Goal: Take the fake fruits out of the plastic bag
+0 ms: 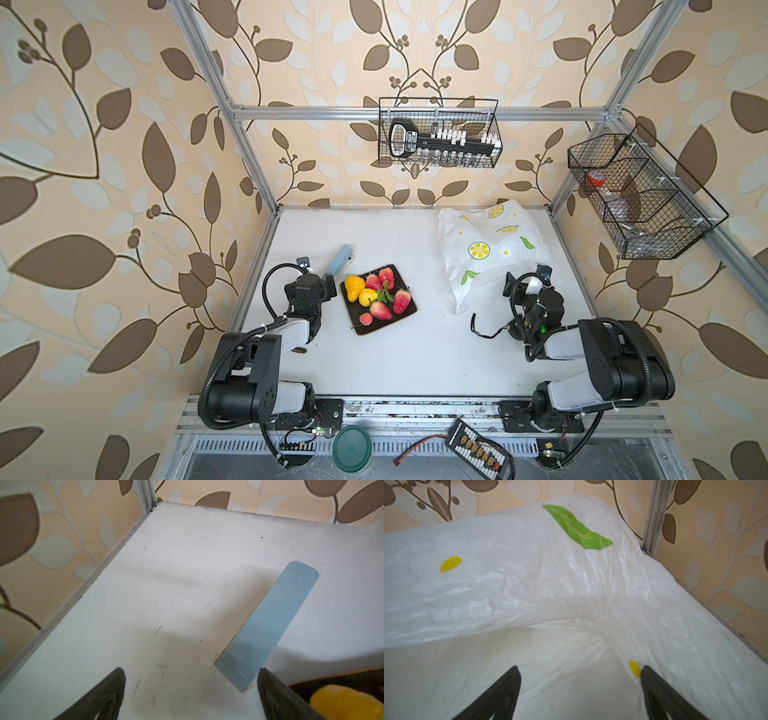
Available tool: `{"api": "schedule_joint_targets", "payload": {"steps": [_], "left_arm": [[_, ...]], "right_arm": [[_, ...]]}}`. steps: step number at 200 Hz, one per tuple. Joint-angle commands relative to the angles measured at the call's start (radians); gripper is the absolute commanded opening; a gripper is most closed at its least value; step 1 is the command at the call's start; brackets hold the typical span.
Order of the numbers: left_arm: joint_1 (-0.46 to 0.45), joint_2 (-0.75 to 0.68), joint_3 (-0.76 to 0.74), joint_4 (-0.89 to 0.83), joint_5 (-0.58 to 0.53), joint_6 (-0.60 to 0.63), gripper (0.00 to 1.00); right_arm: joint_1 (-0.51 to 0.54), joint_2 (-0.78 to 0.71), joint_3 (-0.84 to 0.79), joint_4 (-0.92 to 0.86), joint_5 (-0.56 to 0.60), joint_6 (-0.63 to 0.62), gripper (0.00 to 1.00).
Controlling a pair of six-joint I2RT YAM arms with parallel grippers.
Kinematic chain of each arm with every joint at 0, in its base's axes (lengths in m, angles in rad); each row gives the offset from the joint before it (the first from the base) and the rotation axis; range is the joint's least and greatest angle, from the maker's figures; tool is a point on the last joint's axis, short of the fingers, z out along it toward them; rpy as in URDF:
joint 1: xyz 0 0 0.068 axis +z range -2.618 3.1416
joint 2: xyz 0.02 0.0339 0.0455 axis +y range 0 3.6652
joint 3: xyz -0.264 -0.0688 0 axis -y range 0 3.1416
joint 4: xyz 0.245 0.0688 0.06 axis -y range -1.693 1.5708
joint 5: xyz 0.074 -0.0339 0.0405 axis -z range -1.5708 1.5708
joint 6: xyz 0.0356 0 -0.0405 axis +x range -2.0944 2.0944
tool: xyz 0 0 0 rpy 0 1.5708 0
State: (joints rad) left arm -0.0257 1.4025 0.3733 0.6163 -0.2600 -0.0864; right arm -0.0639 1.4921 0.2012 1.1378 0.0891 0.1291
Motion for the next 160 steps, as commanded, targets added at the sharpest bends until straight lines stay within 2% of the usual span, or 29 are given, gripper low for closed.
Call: {"api": "schedule_joint_targets", "payload": {"steps": [1, 16, 26, 126, 147, 160], "left_arm": [[0.001, 0.109, -0.034, 0.242, 0.100, 0.048, 0.99], [0.001, 0.088, 0.005, 0.123, 0.108, 0.036, 0.99], [0.000, 0.103, 0.001, 0.159, 0.101, 0.043, 0.99], [-0.005, 0.091, 0.009, 0.126, 0.101, 0.043, 0.99], [-0.003, 0.092, 0.009, 0.126, 0.101, 0.043, 0.99], [-0.003, 0.092, 0.009, 0.126, 0.100, 0.043, 0.99]], "right_arm": [[-0.002, 0.000, 0.001, 0.046, -0.022, -0.008, 0.95], [-0.002, 0.000, 0.003, 0.043, -0.022, -0.008, 0.98], [-0.002, 0.002, 0.006, 0.040, -0.018, -0.008, 0.98], [0.045, 0.003, 0.026, 0.007, 0.021, -0.051, 1.00], [0.041, 0.015, 0.043, -0.013, 0.004, -0.051, 1.00], [0.031, 0.018, 0.056, -0.036, -0.050, -0.060, 1.00]]}}
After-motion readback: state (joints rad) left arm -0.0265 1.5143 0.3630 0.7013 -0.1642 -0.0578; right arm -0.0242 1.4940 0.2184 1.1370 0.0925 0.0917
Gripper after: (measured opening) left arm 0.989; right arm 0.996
